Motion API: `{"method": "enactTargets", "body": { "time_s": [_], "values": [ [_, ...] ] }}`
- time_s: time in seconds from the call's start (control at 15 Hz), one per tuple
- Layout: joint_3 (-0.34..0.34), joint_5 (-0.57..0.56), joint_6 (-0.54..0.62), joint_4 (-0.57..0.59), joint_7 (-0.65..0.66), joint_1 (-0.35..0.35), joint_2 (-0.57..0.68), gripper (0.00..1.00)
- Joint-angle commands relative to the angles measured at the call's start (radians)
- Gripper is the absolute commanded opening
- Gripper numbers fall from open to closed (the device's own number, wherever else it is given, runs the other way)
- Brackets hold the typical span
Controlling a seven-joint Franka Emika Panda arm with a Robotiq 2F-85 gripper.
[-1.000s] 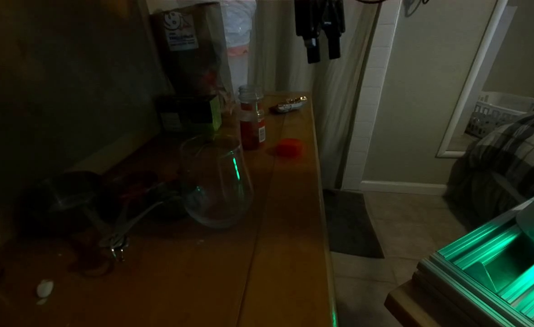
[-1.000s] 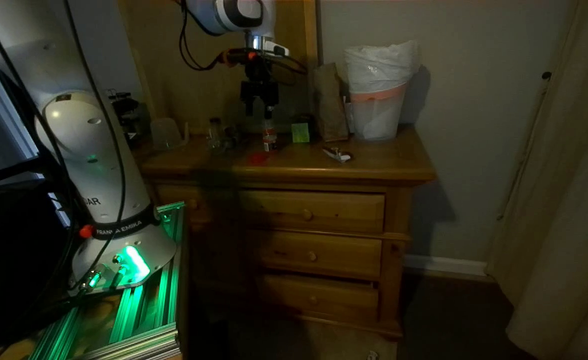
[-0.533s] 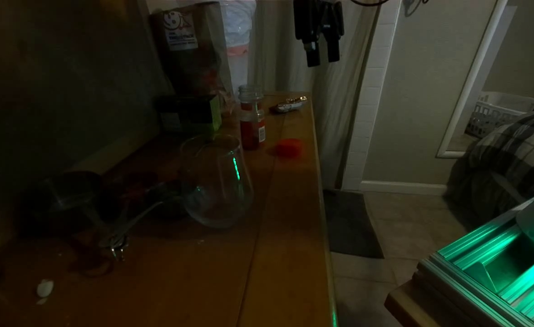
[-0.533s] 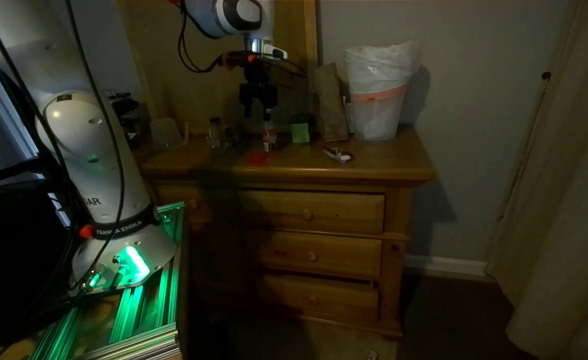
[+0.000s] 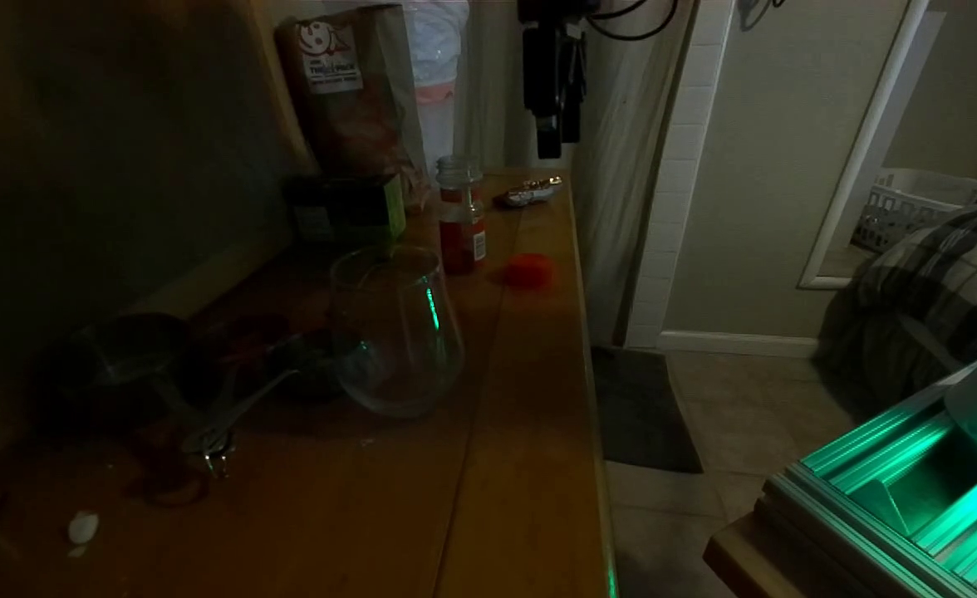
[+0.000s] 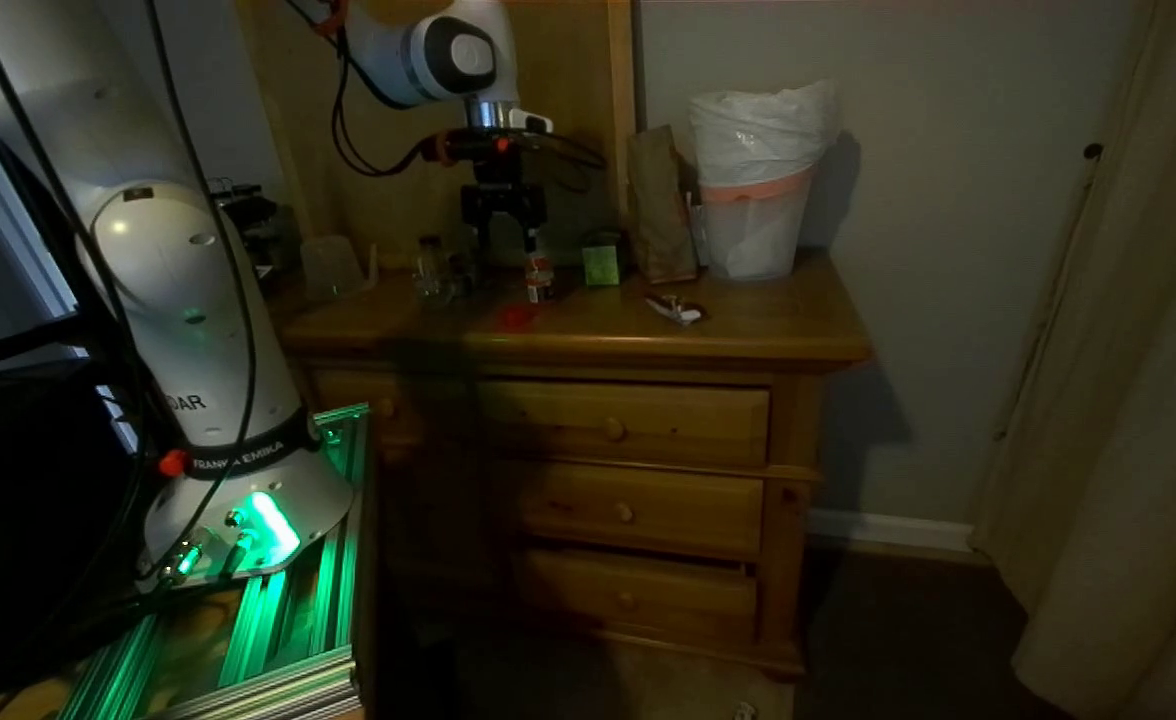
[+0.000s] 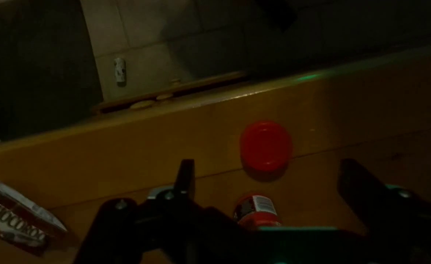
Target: Put the orange lid on the bottle
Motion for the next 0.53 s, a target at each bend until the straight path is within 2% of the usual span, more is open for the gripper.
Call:
{"method": "enactTargets", "body": {
  "time_s": [0.0,0.2,0.47],
  "values": [
    [0.005,0.006,0.217,-0.112,-0.060,0.031,-0.036,1.00],
    [-0.004,0.038,0.337,-0.166,-0.090,0.047,-0.021,1.00],
    [-0.018,0.031,0.313,-0.190,-0.090,0.038,-0.005,1.00]
  ]
}}
